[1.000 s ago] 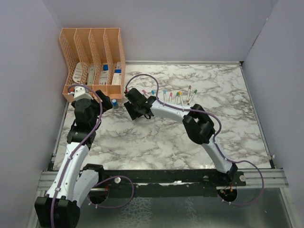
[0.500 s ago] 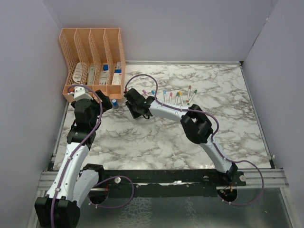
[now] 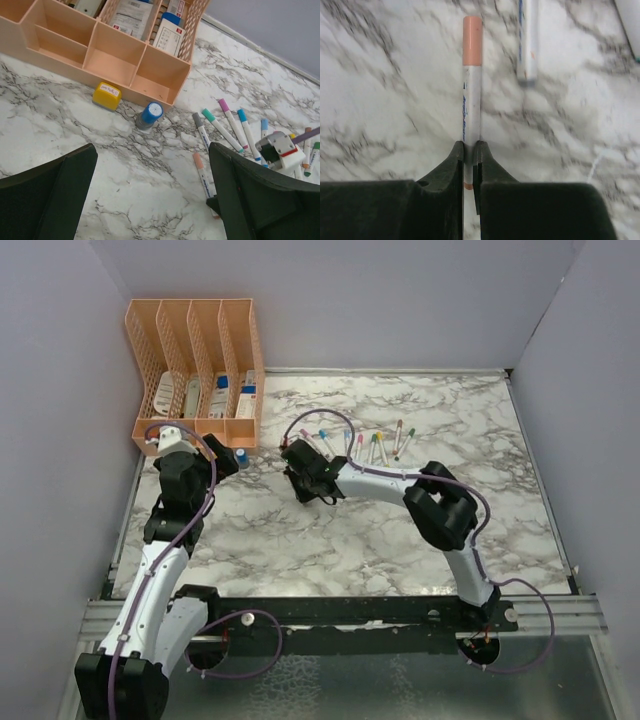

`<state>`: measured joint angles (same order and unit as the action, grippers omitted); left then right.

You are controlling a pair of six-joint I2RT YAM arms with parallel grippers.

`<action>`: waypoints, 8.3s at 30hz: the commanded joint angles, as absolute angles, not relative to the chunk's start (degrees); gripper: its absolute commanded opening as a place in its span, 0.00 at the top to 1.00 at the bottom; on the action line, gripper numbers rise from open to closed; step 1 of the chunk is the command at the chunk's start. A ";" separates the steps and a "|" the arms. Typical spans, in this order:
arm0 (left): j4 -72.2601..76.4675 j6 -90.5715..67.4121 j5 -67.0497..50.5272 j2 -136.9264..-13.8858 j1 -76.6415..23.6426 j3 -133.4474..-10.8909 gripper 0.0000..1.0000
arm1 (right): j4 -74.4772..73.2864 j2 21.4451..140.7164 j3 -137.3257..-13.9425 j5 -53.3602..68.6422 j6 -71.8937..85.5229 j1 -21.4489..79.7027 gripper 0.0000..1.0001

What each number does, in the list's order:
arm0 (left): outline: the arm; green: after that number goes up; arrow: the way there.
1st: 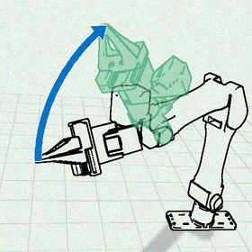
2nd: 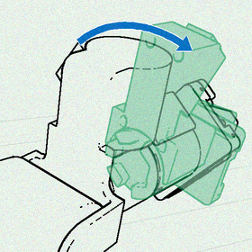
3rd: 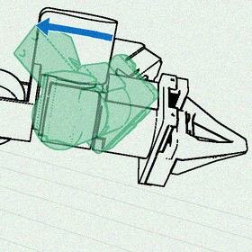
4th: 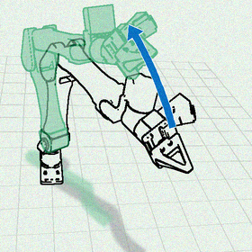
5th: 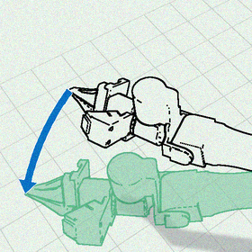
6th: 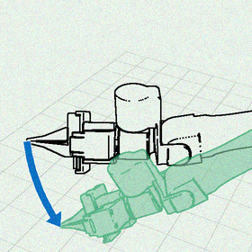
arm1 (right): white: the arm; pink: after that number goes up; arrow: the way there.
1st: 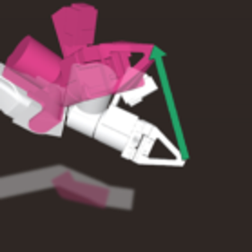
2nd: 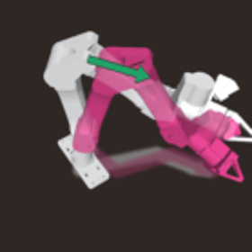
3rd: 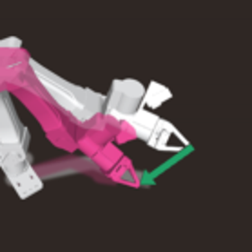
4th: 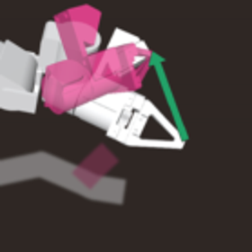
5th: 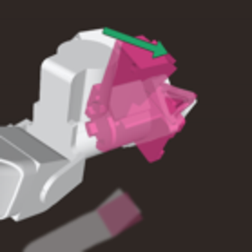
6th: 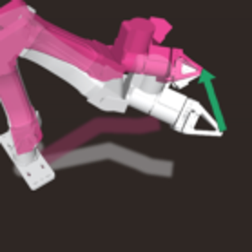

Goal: Open the pen caps

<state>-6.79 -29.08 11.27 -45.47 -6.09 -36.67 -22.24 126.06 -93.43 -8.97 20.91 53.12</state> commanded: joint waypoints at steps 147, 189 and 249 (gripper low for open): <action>-3.75 -39.07 0.14 -79.32 -31.42 -47.81 1.00 | -11.83 85.04 -47.69 -10.25 23.47 45.66 0.99; -10.81 -50.97 12.60 -100.56 -49.04 -55.91 0.61 | -5.79 90.97 -42.64 -5.51 25.16 38.85 0.69; -18.16 -52.69 29.26 -39.29 -27.77 -31.37 0.01 | -15.85 134.15 -93.49 -4.81 5.37 48.03 0.68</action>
<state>-18.13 -52.23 27.35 -39.97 -28.12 -31.99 -10.63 131.72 -97.60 -1.87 5.13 47.00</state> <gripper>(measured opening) 0.991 0.377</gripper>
